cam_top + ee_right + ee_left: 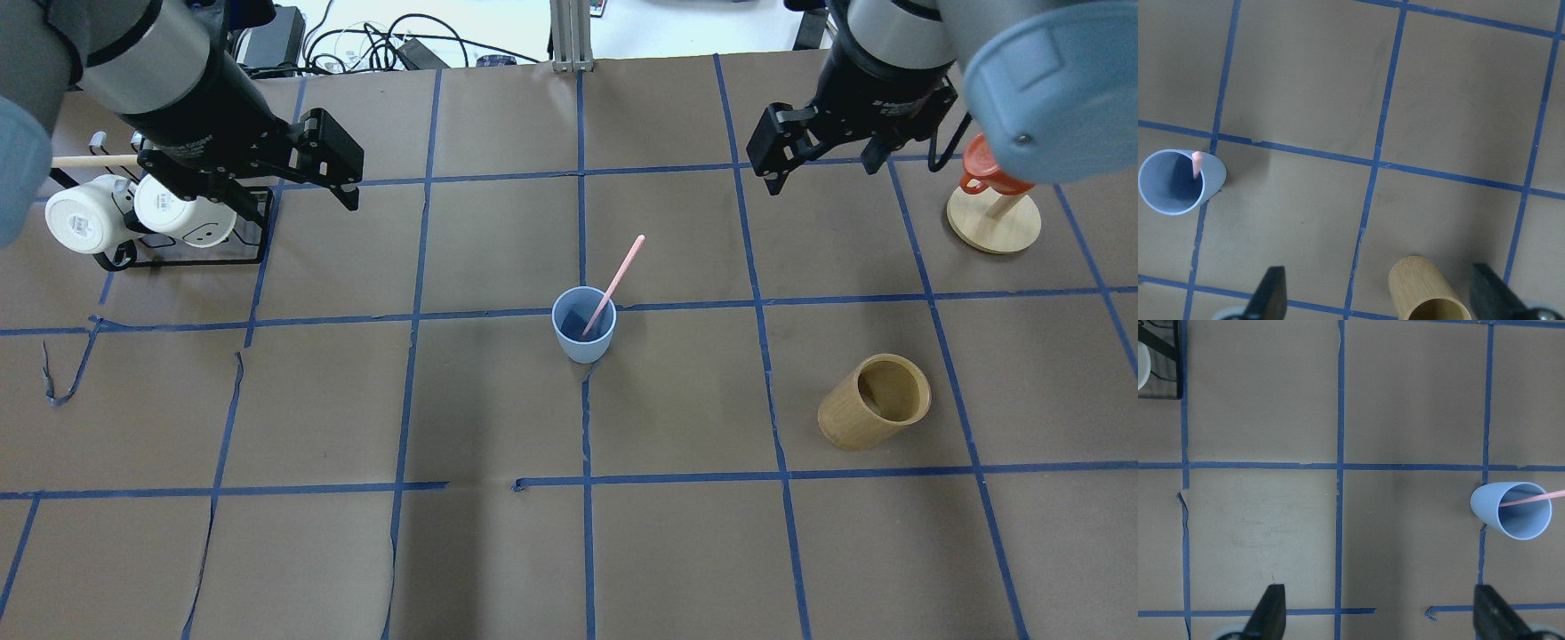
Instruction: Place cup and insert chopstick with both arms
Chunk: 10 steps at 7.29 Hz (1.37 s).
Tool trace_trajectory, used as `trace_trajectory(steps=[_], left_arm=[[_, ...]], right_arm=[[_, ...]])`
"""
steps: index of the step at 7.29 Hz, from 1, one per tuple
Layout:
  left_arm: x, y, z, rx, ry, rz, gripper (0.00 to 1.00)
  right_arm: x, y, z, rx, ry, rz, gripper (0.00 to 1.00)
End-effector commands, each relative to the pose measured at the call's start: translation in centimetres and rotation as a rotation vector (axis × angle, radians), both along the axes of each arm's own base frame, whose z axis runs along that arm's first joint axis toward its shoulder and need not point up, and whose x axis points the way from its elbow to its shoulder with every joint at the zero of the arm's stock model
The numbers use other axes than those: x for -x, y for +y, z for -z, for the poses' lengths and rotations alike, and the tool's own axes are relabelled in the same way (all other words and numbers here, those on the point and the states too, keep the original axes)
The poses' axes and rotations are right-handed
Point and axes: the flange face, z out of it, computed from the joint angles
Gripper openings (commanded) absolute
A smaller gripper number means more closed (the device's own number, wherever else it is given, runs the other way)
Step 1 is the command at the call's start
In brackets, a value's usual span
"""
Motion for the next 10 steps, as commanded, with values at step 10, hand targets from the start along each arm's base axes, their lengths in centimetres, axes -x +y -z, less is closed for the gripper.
trace_trajectory(steps=[10], left_arm=[[-0.26,0.28,-0.28,0.003,-0.001,-0.005,1.0]], right_arm=[[0.77,1.86,0.09,-0.013,-0.006,-0.002,0.98]])
